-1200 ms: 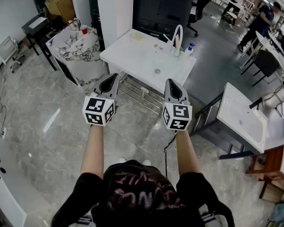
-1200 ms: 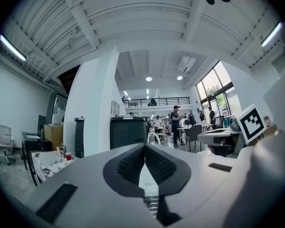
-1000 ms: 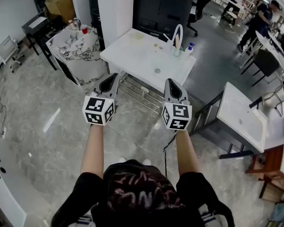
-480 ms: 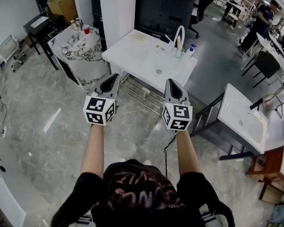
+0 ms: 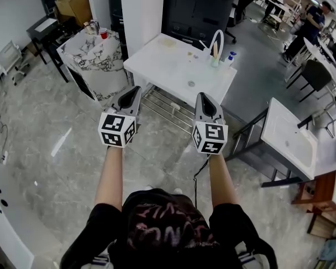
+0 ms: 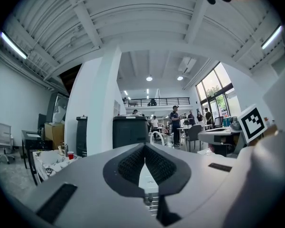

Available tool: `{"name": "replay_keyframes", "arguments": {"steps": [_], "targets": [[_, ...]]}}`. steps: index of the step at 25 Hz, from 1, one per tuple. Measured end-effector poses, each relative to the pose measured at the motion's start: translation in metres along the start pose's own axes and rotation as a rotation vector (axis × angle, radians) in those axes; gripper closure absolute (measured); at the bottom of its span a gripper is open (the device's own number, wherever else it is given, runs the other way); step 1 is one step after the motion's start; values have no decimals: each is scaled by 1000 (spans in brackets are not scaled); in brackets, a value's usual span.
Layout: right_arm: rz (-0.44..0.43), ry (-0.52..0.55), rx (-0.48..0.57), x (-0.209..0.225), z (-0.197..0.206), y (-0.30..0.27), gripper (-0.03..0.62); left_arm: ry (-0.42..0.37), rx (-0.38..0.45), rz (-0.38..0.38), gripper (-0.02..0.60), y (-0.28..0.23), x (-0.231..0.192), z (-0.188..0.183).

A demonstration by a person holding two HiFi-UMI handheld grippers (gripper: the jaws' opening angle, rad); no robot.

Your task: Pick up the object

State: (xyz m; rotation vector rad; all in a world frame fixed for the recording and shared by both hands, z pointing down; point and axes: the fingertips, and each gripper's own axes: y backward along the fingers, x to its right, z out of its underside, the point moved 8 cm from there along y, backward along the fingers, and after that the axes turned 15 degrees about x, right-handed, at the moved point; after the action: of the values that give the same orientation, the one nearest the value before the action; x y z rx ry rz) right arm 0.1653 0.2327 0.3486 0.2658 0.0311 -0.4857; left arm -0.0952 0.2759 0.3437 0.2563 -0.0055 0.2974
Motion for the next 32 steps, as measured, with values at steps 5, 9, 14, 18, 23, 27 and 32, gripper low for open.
{"name": "replay_keyframes", "arguments": {"steps": [5, 9, 14, 18, 23, 27, 32], "targets": [[21, 5, -2, -14, 1, -3, 580, 15, -4, 9, 566, 5, -16, 4], [23, 9, 0, -19, 1, -9, 580, 23, 2, 11, 566, 4, -24, 6], [32, 8, -3, -19, 6, -24, 580, 22, 8, 19, 566, -7, -36, 8], [33, 6, -4, -17, 16, -39, 580, 14, 1, 29, 566, -20, -44, 17], [27, -5, -8, -10, 31, -69, 580, 11, -15, 31, 566, -43, -58, 32], [24, -12, -16, -3, 46, -100, 581, 11, -30, 23, 566, -67, -75, 47], [22, -18, -30, 17, 70, -141, 580, 17, -48, 14, 566, -109, -92, 69]]}}
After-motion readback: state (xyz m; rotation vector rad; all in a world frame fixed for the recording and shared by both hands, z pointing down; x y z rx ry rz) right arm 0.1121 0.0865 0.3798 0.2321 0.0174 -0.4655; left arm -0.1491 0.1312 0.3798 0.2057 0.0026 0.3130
